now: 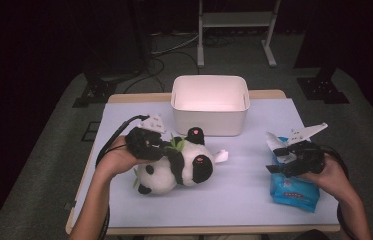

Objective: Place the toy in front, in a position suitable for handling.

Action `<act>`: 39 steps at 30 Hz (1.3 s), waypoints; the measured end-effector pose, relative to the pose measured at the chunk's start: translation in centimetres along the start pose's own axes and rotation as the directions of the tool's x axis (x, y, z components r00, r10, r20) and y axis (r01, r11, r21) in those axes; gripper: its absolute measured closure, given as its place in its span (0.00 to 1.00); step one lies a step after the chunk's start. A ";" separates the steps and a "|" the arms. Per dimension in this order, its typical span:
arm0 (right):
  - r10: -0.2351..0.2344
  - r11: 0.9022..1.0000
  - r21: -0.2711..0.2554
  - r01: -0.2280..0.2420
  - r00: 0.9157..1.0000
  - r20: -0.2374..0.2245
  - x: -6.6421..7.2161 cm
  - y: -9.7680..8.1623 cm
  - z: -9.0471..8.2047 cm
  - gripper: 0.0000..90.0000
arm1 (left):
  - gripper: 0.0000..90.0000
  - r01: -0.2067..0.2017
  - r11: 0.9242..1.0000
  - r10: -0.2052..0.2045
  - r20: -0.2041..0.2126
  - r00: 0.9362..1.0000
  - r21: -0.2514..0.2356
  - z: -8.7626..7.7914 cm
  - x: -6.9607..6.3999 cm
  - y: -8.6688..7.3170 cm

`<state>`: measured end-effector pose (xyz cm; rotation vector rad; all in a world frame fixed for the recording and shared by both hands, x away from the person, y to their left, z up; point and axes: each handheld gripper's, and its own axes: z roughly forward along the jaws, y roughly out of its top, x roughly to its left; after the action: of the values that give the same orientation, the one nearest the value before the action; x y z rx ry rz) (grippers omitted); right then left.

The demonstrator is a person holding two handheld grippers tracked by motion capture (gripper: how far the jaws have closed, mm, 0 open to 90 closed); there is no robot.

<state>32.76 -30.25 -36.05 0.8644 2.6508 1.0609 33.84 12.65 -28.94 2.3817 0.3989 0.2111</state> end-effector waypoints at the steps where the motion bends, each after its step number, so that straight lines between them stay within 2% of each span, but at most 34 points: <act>1: 0.008 1.000 0.000 -0.008 1.000 0.003 -0.1 -0.1 -0.3 0.33 | 0.84 -0.015 1.000 0.015 0.014 1.000 0.003 0.8 -0.2 0.7; 2: 0.008 1.000 0.000 -0.008 1.000 0.003 -0.1 -0.1 -0.3 0.33 | 0.84 -0.015 1.000 0.015 0.014 1.000 0.003 0.8 -0.2 0.7; 3: 0.014 1.000 0.001 -0.014 1.000 0.005 -0.2 -0.3 -0.5 0.33 | 0.84 -0.025 1.000 0.024 0.032 0.999 0.007 1.6 -0.3 1.2; 9: 0.017 1.000 0.004 -0.017 1.000 -0.002 -0.2 -0.6 -0.9 0.34 | 0.84 -0.044 0.999 0.043 0.066 0.997 0.016 3.5 -0.5 2.4; 11: 0.015 1.000 0.012 -0.014 1.000 -0.004 -0.2 -0.7 -1.0 0.34 | 0.84 -0.063 0.998 0.061 0.085 0.995 0.023 4.6 -0.8 3.2; 14: 0.014 1.000 0.016 -0.014 1.000 -0.002 -0.1 -0.8 -1.1 0.34 | 0.84 -0.068 0.998 0.066 0.099 0.993 0.019 5.2 -0.9 3.7; 15: 0.016 1.000 0.021 -0.016 1.000 0.001 -0.1 -0.8 -1.2 0.34 | 0.84 -0.074 0.997 0.072 0.116 0.991 0.017 6.0 -1.0 4.1; 18: 0.017 1.000 0.022 -0.017 1.000 0.004 -0.1 -0.9 -1.4 0.34 | 0.84 -0.073 0.997 0.070 0.129 0.989 0.017 6.9 -1.2 4.3; 21: 0.022 0.999 0.030 -0.022 1.000 0.009 -0.1 -1.2 -1.7 0.34 | 0.82 -0.057 0.998 0.057 0.174 0.983 -0.005 8.3 -1.6 3.9; 25: 0.018 0.999 0.051 -0.020 0.999 0.034 0.1 -1.3 -2.0 0.36 | 0.77 -0.040 0.999 0.043 0.193 0.980 -0.023 8.3 -1.8 3.4; 28: 0.019 0.999 0.044 -0.021 0.999 0.044 0.1 -1.2 -2.4 0.36 | 0.67 -0.033 0.999 0.039 0.201 0.979 -0.032 8.1 -1.9 3.2; 32: 0.015 0.999 0.035 -0.018 0.997 0.077 -0.2 -0.7 -3.0 0.37 | 0.60 -0.023 0.997 0.037 0.211 0.977 -0.069 7.1 -2.2 2.6; 36: 0.017 0.997 0.075 -0.025 0.994 0.108 -0.7 -0.2 -3.0 0.37 | 0.52 -0.001 0.994 0.024 0.218 0.976 -0.107 6.0 -2.2 1.8; 37: 0.016 0.995 0.098 -0.028 0.992 0.125 -1.0 0.1 -2.9 0.39 | 0.50 0.009 0.993 0.015 0.211 0.977 -0.114 5.4 -2.2 1.2; 39: 0.016 0.994 0.108 -0.030 0.992 0.129 -1.2 0.3 -2.8 0.40 | 0.49 0.011 0.993 0.014 0.203 0.979 -0.121 5.1 -2.2 0.8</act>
<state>32.91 -32.44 -33.86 0.9520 2.6183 0.8408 33.23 8.21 -32.28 2.2570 0.2789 -0.0088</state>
